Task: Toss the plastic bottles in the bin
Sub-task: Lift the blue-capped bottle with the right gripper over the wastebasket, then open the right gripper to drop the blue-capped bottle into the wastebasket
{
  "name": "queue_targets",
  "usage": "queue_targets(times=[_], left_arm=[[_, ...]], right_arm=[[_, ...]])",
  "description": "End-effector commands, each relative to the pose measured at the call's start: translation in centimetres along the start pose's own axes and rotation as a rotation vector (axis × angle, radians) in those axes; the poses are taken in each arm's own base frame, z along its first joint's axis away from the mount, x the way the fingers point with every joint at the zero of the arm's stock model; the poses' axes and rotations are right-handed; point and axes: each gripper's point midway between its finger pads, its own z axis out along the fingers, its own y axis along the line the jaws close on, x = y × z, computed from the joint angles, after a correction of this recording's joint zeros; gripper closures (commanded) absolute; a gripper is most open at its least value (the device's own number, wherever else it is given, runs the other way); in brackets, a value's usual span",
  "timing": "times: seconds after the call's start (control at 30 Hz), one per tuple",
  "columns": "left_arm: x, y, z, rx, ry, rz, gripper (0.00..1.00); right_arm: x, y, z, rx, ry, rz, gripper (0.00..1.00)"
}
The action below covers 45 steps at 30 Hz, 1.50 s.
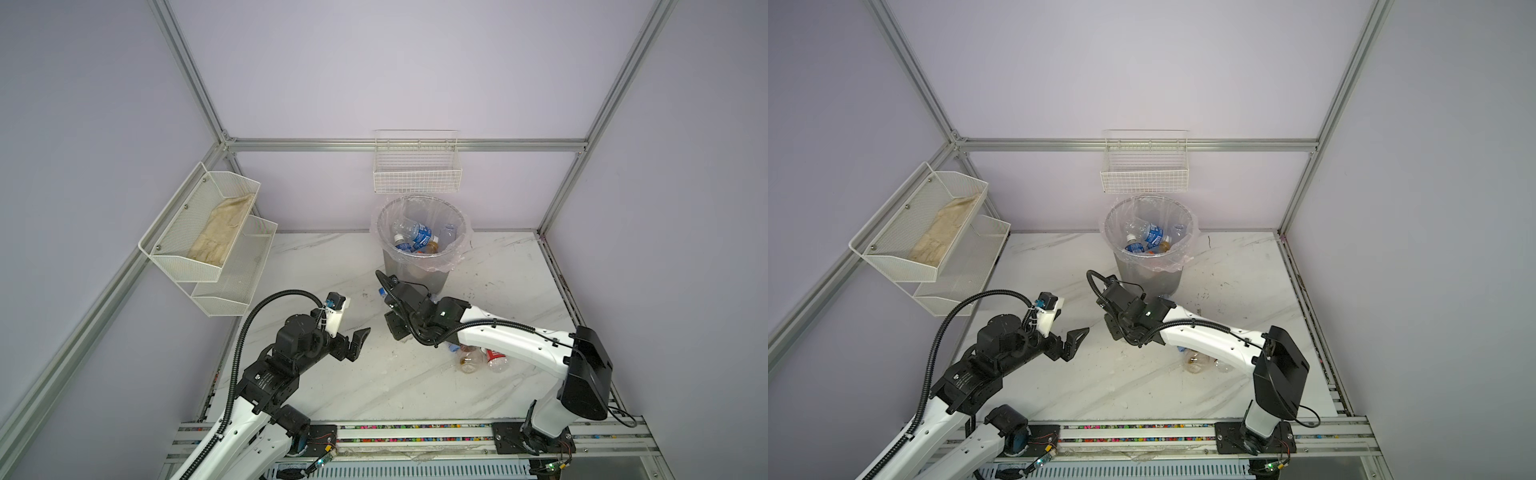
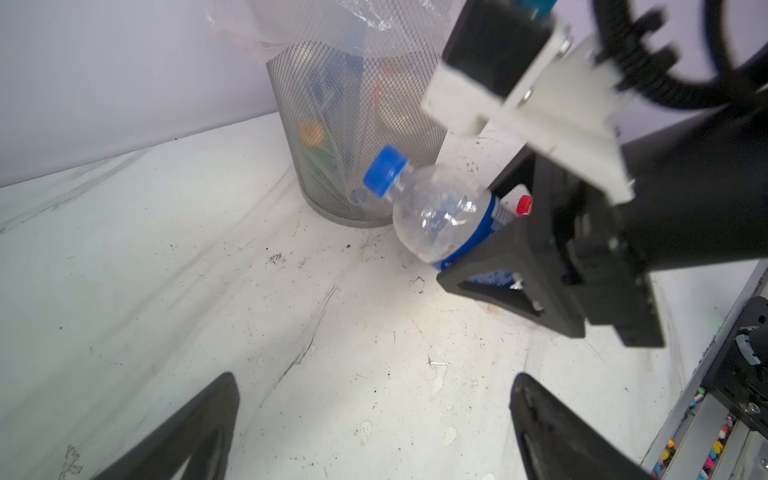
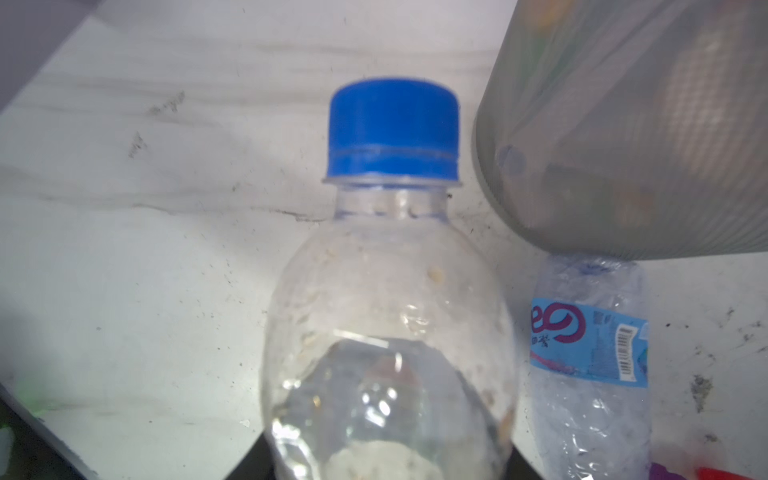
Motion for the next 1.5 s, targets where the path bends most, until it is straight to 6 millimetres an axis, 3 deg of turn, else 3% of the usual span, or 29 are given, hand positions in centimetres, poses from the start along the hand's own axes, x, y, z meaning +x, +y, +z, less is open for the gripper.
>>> queue_targets(times=[0.0,0.1,0.37,0.5,0.63,0.73,0.83,1.0,1.07,1.1,1.13,1.17,1.2,1.23,1.37,1.47], left_arm=[[1.5,-0.2,0.5,0.016,0.029,-0.015,0.0],[1.4,-0.2,0.5,0.014,0.028,-0.015,0.0],[1.5,-0.2,0.5,0.014,0.028,-0.015,0.0],[1.5,-0.1,0.5,0.011,0.029,-0.015,0.0],[1.6,-0.1,0.6,0.012,0.033,-0.014,0.0],[1.6,-0.2,0.6,0.013,0.035,-0.014,0.0],[1.6,-0.1,0.6,0.01,0.036,-0.014,0.0],[1.5,-0.2,0.5,0.012,0.031,-0.015,0.0],[1.5,-0.1,0.4,0.011,0.028,-0.018,0.0],[1.4,-0.1,0.4,0.011,0.025,-0.018,0.0],[1.4,-0.1,0.3,0.009,0.024,-0.017,0.0],[1.4,-0.1,0.3,0.007,0.025,-0.017,0.0],[1.4,-0.1,0.3,0.007,0.023,-0.017,0.0],[1.4,-0.1,0.2,0.008,0.022,-0.019,0.0],[1.3,-0.1,0.2,0.007,0.018,-0.017,0.0],[1.4,-0.1,0.3,0.009,0.023,-0.016,0.0]], right_arm=[[-4.2,1.0,-4.9,-0.03,-0.159,-0.019,0.64],[-7.6,1.7,-9.2,-0.07,-0.28,-0.013,0.64],[-15.2,0.3,-19.1,-0.016,-0.519,-0.013,0.64],[-17.6,-0.9,-23.4,0.013,-0.63,0.002,0.64],[-19.1,-2.1,-26.0,0.057,-0.697,0.016,0.62],[-19.6,-3.5,-25.6,0.166,-0.702,0.023,0.51],[-20.2,-4.8,-23.5,0.243,-0.67,0.02,0.47],[-22.4,-11.1,-17.7,0.227,-0.592,0.114,0.51],[-22.3,-12.9,-13.9,0.215,-0.508,0.124,0.47],[-22.0,-13.6,-11.9,0.224,-0.454,0.127,0.41],[-22.0,-14.1,-10.8,0.241,-0.414,0.135,0.19],[-21.9,-14.9,-10.4,0.29,-0.376,0.149,0.05],[-21.9,-15.6,-10.8,0.346,-0.364,0.168,0.02],[-22.2,-15.1,-11.8,0.356,-0.375,0.178,0.02],[-23.9,-11.3,-17.7,0.299,-0.555,0.122,0.02],[-23.1,-11.6,-18.8,0.294,-0.55,0.13,0.03]])
